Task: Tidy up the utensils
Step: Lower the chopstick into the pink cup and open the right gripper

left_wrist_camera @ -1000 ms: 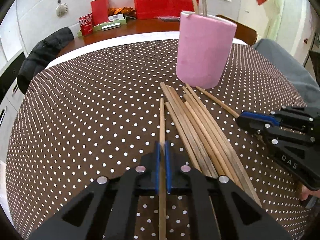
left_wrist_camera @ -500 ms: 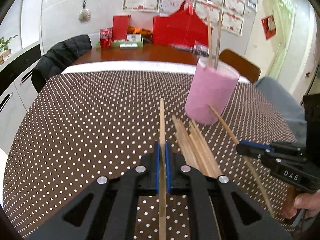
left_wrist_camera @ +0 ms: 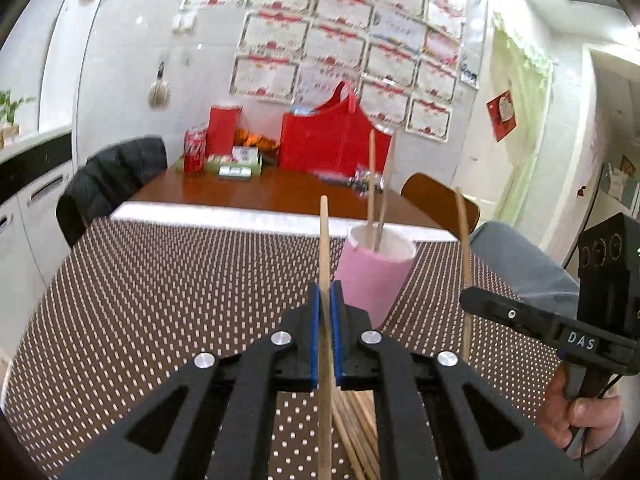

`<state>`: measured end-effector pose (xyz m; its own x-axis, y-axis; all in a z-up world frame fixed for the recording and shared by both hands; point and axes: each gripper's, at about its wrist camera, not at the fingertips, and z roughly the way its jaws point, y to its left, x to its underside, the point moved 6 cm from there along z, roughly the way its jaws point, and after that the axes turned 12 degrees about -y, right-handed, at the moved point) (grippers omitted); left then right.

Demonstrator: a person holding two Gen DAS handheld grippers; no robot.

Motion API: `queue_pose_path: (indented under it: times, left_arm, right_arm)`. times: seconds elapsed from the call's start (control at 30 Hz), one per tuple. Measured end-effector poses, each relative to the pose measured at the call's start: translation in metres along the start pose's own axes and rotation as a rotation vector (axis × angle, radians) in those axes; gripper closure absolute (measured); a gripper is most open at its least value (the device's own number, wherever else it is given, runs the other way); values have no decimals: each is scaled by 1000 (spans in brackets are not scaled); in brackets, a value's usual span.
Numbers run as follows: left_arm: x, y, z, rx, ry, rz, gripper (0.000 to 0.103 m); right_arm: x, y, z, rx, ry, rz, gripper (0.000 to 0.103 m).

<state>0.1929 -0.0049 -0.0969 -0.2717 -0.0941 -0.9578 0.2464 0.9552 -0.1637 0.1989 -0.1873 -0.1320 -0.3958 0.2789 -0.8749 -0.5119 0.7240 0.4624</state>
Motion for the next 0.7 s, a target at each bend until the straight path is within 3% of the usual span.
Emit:
queue_pose_path:
  times: [0.2,0.43,0.57,0.7]
  left_arm:
    - [-44,-15,1,36,-76,35,98]
    - [-97,-43,7,154,-269,45,98]
    - [-116,-60,20,224,-370,53,98]
    - [-125,-65,42,259,-417,30,98]
  right_arm:
    - [-35,12,-13,-11,-81,-15,97]
    - [-99,13,-17,15,-165,-54,97]
    - [-135,12,-14,21,-218,-73,97]
    - [-166,9,-4,30,-264,-93,97]
